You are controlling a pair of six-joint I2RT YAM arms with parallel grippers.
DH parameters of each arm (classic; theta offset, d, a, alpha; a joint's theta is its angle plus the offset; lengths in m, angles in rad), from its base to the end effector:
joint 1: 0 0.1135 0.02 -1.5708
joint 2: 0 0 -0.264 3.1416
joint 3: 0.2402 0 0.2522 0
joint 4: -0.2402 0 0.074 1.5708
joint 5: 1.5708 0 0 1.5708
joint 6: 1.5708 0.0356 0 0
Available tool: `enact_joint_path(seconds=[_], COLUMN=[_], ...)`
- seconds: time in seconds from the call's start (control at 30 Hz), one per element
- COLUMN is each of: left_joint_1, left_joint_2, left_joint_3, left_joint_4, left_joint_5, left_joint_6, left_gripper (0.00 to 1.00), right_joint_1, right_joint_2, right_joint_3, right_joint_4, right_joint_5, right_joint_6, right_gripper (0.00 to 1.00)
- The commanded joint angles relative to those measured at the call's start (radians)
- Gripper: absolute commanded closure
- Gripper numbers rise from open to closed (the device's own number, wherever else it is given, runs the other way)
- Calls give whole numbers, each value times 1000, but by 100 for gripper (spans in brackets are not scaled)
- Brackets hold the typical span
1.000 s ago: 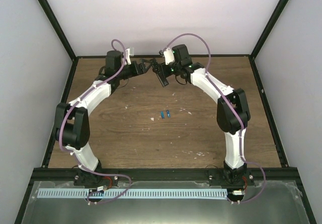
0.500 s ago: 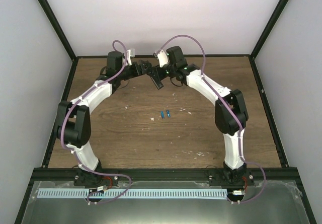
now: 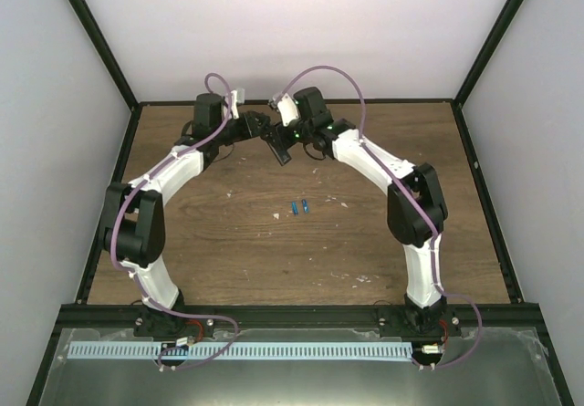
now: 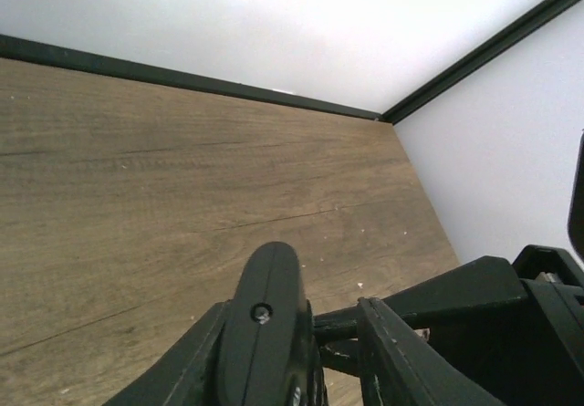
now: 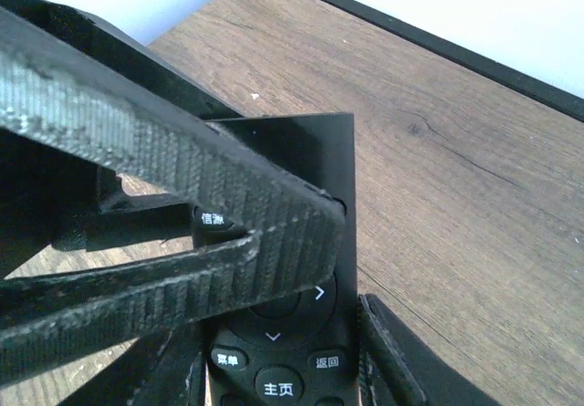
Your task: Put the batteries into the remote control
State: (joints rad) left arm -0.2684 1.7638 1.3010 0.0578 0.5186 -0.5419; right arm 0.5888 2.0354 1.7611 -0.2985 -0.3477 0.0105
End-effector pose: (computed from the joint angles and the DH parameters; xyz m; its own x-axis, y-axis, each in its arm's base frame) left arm 0.3936 -0.1266 0.2756 -0.6708 -0.2801 -0.6867 0.3777 0.6678 -0.6414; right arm 0.3930 0.2770 0.2827 -0.4587 -0.2944 -0.8384 -0.7555 0.6260 0.1935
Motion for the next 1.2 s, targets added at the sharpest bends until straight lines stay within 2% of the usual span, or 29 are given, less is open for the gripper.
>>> enact_joint_path(seconds=[0.0,0.27,0.47,0.53,0.63,0.7,0.77,0.9,1.07,1.17], left_joint_1=[1,1,1,8,33,59,87,117,130,130], left_joint_2=[15,18,24,29,35,42,42,1,-17,-24], left_joint_3=[9,16,31,40,45,46,44,36,48,39], left_joint_4=[-4,-13,-23,-22,3,33,64,67,69,146], left_joint_5=[-8,-3,42,98,212,319,427,542,704,778], left_joint_6=[25,38,73,99,121,121,127,200,228,173], left_gripper=[65,84,93,95,96,97,99,100,100,100], right_joint_1=[19,20,18,13,-10,-38,-74,-126,-129,-129], right_joint_2=[-29,-30,-55,-80,-122,-151,-176,-193,-176,-155], right_joint_3=[47,49,17,-19,-78,-113,-137,-145,-136,-132], right_joint_4=[6,9,29,49,64,68,61,-12,-132,-152], right_joint_5=[35,51,97,80,-19,-117,-236,-474,-620,-686], right_joint_6=[-30,-32,-41,-62,-111,-124,-128,-167,-238,-242], right_gripper=[64,60,34,21,12,9,7,6,6,6])
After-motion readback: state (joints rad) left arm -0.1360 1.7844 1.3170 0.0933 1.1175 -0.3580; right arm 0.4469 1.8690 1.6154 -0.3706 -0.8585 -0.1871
